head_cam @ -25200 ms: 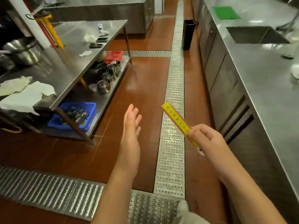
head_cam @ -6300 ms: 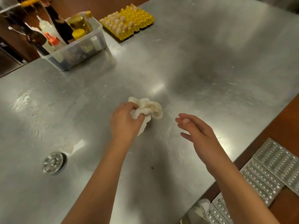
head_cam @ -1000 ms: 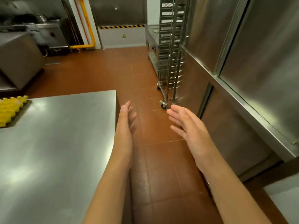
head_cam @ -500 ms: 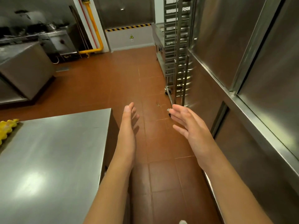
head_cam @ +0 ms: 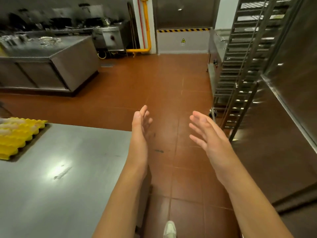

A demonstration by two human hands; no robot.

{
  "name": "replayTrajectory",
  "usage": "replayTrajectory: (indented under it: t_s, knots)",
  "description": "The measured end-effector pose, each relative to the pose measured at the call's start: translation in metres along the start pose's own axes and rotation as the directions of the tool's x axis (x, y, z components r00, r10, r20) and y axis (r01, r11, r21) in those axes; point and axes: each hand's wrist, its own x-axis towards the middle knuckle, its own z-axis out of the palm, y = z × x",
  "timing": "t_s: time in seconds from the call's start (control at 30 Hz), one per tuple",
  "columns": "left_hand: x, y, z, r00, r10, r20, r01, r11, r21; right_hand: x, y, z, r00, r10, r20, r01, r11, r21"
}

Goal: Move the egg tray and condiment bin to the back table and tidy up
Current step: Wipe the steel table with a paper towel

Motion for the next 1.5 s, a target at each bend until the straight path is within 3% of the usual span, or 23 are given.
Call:
replayTrajectory:
  t_s: [0.5, 0.8, 1.07, 1.5]
  knots:
    - [0.262, -0.019, 0.06, 0.996, -0.062, 0.061, 0.063, 0.998, -0.023, 0.253, 0.001, -0.011, 0.999, 0.0, -0.038, -0.002, 0.999, -0.048]
    - [0.387, -0.001, 0.109, 0.996, -0.02, -0.087, 0.025, 0.998, 0.059, 0.422, -0.013, -0.023, 0.993, -0.024, 0.115, 0.019, 0.999, 0.038]
    - [0.481, 0.0, 0.074, 0.958, 0.037, -0.285, -0.014, 0.997, 0.08, 0.539, -0.007, 0.024, 0.964, 0.018, 0.266, -0.029, 0.999, 0.038]
    - [0.697, 0.008, 0.023, 0.957, 0.109, -0.27, -0.101, 0.994, 0.044, 0.746, -0.03, 0.124, 0.94, -0.105, 0.325, 0.126, 0.991, -0.044]
